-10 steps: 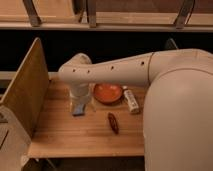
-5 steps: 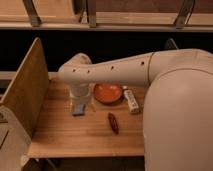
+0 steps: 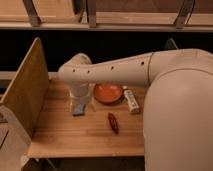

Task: Drag the ceramic bowl in a circle

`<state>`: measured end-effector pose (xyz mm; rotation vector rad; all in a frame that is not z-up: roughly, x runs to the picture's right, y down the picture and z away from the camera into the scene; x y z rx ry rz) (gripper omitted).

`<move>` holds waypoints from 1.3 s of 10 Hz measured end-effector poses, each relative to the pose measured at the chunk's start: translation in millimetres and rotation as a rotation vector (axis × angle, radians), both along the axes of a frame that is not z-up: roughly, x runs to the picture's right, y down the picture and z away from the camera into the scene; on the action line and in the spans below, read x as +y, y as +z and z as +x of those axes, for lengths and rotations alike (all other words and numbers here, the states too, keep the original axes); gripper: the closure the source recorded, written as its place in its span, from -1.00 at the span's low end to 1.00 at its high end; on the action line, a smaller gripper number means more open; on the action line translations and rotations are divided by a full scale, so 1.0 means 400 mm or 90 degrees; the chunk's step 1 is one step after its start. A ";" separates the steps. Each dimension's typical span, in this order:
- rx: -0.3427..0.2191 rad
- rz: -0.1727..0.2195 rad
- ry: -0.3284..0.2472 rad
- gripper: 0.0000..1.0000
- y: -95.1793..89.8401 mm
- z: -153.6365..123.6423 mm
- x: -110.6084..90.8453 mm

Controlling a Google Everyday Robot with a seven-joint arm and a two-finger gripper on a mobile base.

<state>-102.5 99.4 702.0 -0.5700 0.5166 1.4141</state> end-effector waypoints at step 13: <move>0.070 0.075 -0.110 -0.30 -0.006 0.201 -0.124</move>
